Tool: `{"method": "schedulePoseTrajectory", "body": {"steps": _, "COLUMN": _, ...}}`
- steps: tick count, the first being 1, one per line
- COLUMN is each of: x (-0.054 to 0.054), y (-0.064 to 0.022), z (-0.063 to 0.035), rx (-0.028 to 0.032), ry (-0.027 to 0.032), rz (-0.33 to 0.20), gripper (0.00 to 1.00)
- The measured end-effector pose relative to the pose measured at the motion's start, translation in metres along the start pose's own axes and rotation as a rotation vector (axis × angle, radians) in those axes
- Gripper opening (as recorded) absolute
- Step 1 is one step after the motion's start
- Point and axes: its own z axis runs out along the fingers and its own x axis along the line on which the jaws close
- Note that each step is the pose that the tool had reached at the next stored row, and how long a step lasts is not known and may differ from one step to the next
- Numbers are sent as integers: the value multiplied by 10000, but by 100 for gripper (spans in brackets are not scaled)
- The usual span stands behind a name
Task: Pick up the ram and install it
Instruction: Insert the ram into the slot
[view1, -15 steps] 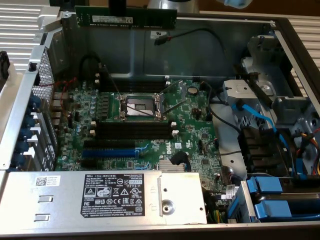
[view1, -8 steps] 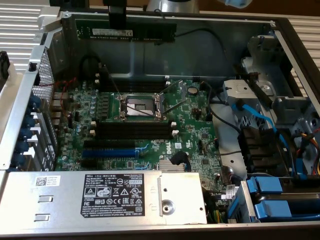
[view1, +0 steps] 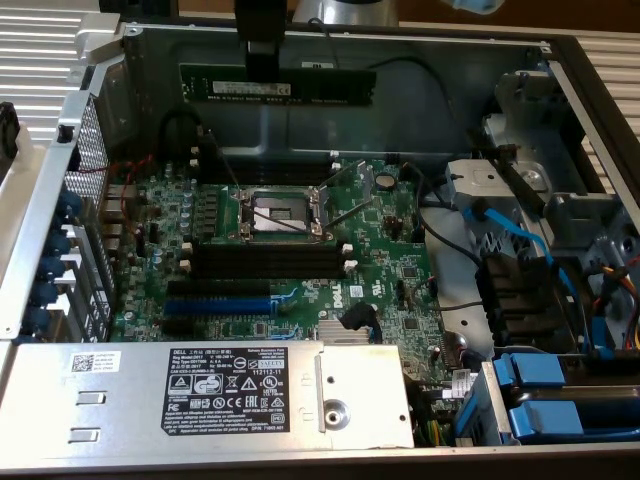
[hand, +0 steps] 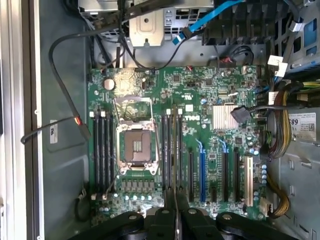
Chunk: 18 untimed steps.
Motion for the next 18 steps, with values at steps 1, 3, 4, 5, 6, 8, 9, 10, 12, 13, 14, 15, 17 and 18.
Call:
{"method": "schedulePoseTrajectory", "body": {"steps": 1, "x": -20, "y": 1, "z": 18, "rx": 0, "ry": 1, "rz": 1, "gripper": 12}}
{"method": "schedulePoseTrajectory", "body": {"steps": 3, "x": -66, "y": 3, "z": 52, "rx": 0, "ry": 0, "rz": 2, "gripper": 12}}
{"method": "schedulePoseTrajectory", "body": {"steps": 4, "x": -98, "y": 4, "z": 70, "rx": 0, "ry": 0, "rz": 3, "gripper": 12}}
{"method": "schedulePoseTrajectory", "body": {"steps": 5, "x": -130, "y": 5, "z": 87, "rx": 0, "ry": 0, "rz": 4, "gripper": 12}}
{"method": "schedulePoseTrajectory", "body": {"steps": 6, "x": -160, "y": 6, "z": 106, "rx": -1, "ry": 1, "rz": 4, "gripper": 12}}
{"method": "schedulePoseTrajectory", "body": {"steps": 8, "x": -180, "y": 20, "z": 142, "rx": -1, "ry": 1, "rz": 6, "gripper": 12}}
{"method": "schedulePoseTrajectory", "body": {"steps": 9, "x": -180, "y": 33, "z": 160, "rx": 0, "ry": 0, "rz": 7, "gripper": 12}}
{"method": "schedulePoseTrajectory", "body": {"steps": 10, "x": -179, "y": 45, "z": 176, "rx": 1, "ry": -2, "rz": 6, "gripper": 12}}
{"method": "schedulePoseTrajectory", "body": {"steps": 12, "x": -149, "y": 46, "z": 216, "rx": 0, "ry": 0, "rz": 7, "gripper": 12}}
{"method": "schedulePoseTrajectory", "body": {"steps": 13, "x": -124, "y": 45, "z": 234, "rx": -1, "ry": 2, "rz": 6, "gripper": 12}}
{"method": "schedulePoseTrajectory", "body": {"steps": 14, "x": -95, "y": 42, "z": 252, "rx": 1, "ry": 1, "rz": 7, "gripper": 12}}
{"method": "schedulePoseTrajectory", "body": {"steps": 15, "x": -57, "y": 40, "z": 273, "rx": 0, "ry": 1, "rz": 6, "gripper": 12}}
{"method": "schedulePoseTrajectory", "body": {"steps": 17, "x": 8, "y": 28, "z": 310, "rx": 1, "ry": 0, "rz": 7, "gripper": 12}}
{"method": "schedulePoseTrajectory", "body": {"steps": 18, "x": 21, "y": 8, "z": 328, "rx": 0, "ry": 1, "rz": 6, "gripper": 12}}
